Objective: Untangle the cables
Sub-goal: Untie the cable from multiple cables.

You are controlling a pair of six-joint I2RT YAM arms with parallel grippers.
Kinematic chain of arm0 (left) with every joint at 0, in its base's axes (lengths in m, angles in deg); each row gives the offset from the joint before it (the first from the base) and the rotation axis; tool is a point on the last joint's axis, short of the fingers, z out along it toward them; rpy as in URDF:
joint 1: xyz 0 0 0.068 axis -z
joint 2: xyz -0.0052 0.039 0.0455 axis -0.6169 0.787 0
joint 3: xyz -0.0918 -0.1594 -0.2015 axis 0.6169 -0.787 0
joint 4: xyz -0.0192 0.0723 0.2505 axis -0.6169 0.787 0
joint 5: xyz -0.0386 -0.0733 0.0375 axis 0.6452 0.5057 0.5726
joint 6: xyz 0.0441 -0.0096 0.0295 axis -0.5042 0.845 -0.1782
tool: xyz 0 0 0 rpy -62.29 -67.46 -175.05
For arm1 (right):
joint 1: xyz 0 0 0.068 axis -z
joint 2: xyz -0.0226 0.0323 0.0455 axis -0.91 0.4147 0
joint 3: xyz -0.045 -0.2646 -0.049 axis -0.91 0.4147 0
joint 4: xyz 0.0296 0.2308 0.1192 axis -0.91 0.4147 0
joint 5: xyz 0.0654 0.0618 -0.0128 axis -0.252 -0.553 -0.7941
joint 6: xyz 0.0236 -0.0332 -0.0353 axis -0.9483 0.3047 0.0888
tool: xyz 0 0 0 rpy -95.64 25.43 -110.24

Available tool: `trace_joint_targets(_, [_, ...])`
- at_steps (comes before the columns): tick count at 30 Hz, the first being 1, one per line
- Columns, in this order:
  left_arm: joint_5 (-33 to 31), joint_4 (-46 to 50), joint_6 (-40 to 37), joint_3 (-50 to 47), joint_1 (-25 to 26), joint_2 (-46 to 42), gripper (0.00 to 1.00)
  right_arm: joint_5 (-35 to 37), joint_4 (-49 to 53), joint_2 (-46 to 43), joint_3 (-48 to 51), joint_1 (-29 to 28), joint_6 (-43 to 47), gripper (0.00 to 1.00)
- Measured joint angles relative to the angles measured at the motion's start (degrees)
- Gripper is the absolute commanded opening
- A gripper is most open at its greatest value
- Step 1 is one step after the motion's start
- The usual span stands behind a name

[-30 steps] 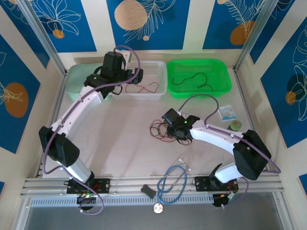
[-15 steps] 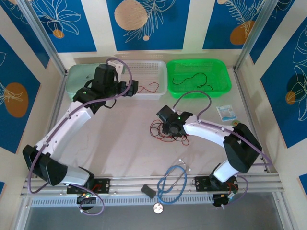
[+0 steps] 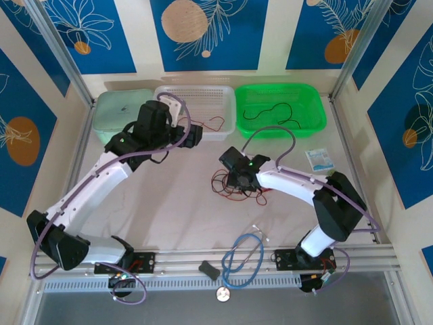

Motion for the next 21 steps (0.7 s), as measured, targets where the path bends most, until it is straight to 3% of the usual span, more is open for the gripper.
trace_joint_targets(7, [1.68,-0.39,0.94,-7.23,1.42,-0.74,0.87,-3.50,2.32,-13.20,-7.76,0.87,4.20,0.00])
trace_joint_targets(11, [3.54,-1.25,0.59,-10.03,3.30,-0.70,0.82,-8.59,2.38,-19.41,-9.79,4.37,5.77,0.00])
trace_joint_targets(21, [8.17,-7.58,-0.72,-11.87,10.75,-0.31,0.80,-21.31,2.56,-22.16,-11.41,13.35,7.34,0.00])
